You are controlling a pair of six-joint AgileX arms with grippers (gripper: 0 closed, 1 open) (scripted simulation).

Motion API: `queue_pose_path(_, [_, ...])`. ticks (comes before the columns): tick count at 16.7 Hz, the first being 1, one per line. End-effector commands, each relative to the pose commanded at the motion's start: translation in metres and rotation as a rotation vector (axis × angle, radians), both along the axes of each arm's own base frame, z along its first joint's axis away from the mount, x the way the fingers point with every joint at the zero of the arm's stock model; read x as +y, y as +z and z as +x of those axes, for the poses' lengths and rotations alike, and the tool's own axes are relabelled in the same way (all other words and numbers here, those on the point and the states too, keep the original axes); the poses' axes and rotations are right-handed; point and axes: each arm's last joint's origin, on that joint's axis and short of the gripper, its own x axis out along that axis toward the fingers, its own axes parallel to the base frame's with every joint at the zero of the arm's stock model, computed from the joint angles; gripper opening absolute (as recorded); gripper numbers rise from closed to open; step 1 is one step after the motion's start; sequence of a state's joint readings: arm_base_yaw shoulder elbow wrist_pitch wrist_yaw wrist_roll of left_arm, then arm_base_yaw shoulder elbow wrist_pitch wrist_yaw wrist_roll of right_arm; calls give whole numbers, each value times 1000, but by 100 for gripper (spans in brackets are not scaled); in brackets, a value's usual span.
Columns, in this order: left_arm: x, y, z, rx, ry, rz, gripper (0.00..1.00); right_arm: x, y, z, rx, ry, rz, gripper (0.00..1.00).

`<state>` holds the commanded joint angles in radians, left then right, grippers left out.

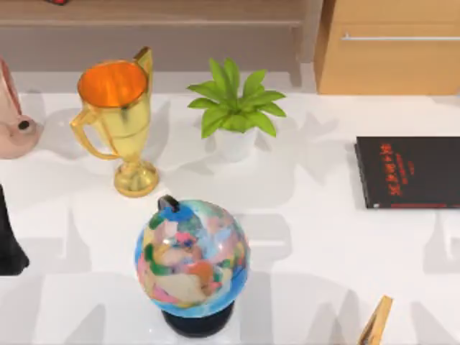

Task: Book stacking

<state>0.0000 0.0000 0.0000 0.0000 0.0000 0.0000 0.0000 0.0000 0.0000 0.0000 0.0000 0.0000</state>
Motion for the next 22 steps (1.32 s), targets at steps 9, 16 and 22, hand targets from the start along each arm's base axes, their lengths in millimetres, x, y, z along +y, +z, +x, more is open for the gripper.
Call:
queue_pose_path(9, [0,0,0,0,0,0,100,-7,76,12,-74,-5,-15,100])
queue_pose_path(16, [0,0,0,0,0,0,100,-52,166,129,-45,-8,-33,100])
queue_pose_path(22, [0,0,0,0,0,0,100,-138,139,265,13,-7,-23,100])
